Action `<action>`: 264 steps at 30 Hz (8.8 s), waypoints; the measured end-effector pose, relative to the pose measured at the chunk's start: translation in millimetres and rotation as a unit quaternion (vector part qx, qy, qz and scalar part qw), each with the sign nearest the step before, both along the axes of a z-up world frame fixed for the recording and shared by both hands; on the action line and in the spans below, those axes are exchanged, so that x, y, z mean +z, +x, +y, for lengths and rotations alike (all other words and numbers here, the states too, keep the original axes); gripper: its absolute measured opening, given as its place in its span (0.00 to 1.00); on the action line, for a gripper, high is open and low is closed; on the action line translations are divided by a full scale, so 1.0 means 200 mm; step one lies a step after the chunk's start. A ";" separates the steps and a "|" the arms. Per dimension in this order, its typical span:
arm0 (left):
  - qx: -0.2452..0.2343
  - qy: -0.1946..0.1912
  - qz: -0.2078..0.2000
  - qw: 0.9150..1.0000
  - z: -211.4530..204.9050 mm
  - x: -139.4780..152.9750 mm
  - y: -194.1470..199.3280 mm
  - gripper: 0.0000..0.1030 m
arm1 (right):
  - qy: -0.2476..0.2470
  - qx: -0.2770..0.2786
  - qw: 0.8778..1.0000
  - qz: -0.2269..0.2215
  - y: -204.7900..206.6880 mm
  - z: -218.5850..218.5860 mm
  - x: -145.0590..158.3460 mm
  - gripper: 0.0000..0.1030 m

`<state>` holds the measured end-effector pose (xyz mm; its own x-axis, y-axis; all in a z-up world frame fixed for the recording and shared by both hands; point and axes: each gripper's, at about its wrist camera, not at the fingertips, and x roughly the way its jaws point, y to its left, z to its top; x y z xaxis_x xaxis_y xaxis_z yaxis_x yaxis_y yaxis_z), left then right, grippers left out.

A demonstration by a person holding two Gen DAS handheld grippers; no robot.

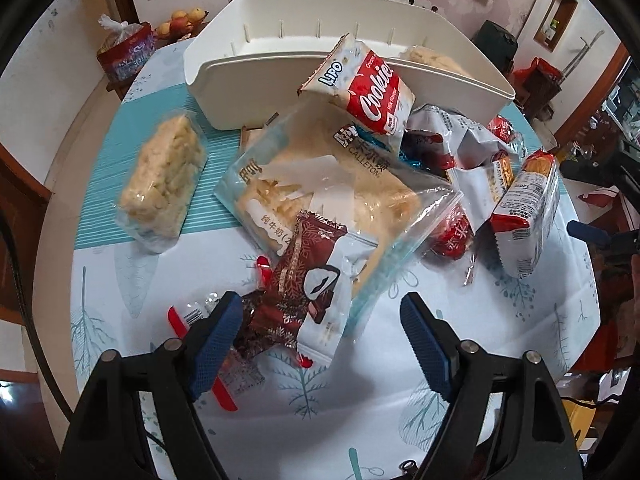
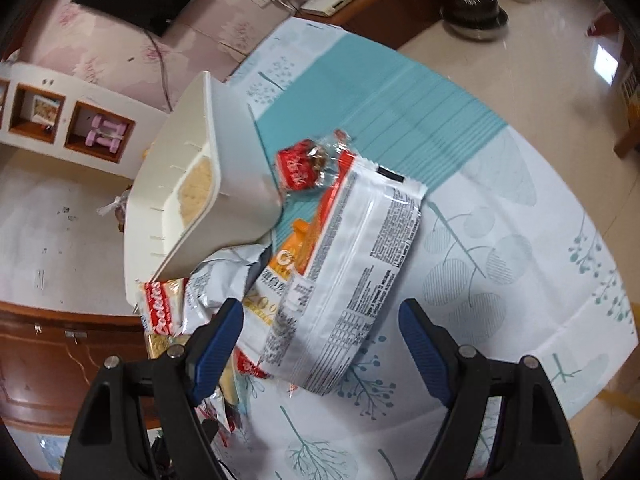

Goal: Organize snacks
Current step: 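Grasp the brown chocolate packet with the left tool while the right grasps the white long packet, then carry both packets into the white basket and open both tools, then move both tools back over the remaining snacks on the table, then grasp the clear puffed rice bar bag with the left tool while the right grasps the dark red-edged packet, then carry both packets into the white basket and open both tools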

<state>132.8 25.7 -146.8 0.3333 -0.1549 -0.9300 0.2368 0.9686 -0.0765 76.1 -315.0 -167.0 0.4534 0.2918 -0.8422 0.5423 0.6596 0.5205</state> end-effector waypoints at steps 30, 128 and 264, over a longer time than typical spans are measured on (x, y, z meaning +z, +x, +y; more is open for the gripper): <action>-0.006 0.007 0.008 1.000 -0.04 -0.10 0.09 0.32 | 0.037 0.033 0.999 0.019 0.08 0.00 -0.17 0.53; 0.107 -0.030 -0.124 0.986 0.56 0.59 0.08 0.76 | -0.290 0.385 0.812 -0.329 -0.18 0.88 0.51 0.75; 0.080 -0.068 -0.143 0.984 -0.02 0.40 1.00 0.60 | -0.276 0.243 0.865 -0.342 0.71 0.66 0.34 0.66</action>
<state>333.0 21.9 -65.9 0.6082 -0.1964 -0.7691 0.1131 0.9805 -0.1609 219.1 -183.5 -99.4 0.8377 0.2262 -0.4970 -0.1781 0.9736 0.1430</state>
